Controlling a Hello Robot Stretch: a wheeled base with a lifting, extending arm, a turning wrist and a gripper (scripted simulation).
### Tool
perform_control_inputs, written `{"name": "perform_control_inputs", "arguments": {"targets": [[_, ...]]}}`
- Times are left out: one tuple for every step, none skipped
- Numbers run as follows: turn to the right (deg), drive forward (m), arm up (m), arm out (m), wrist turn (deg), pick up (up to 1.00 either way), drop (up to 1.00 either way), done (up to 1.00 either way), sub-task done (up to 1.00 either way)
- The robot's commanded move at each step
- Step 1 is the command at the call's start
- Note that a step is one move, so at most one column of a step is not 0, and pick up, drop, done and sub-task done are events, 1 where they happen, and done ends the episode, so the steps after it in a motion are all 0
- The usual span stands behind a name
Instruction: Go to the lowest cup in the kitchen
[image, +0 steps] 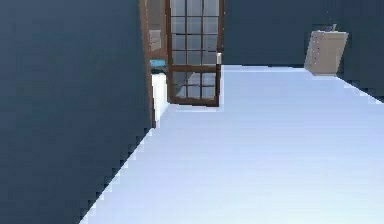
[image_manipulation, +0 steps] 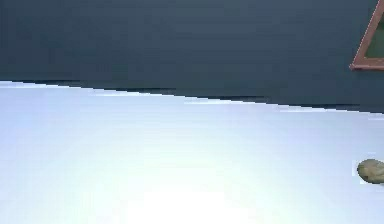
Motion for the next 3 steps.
{"name": "perform_control_inputs", "arguments": {"targets": [[0.0, 1.00, 0.00, 0.00, 0.0, 0.00, 0.00, 0.00, 0.00], [0.0, 1.00, 0.00, 0.00, 0.0, 0.00, 0.00, 0.00, 0.00], [-3.0, 0.00, 0.00, 0.00, 0.0, 0.00, 0.00, 0.00, 0.00]]}}
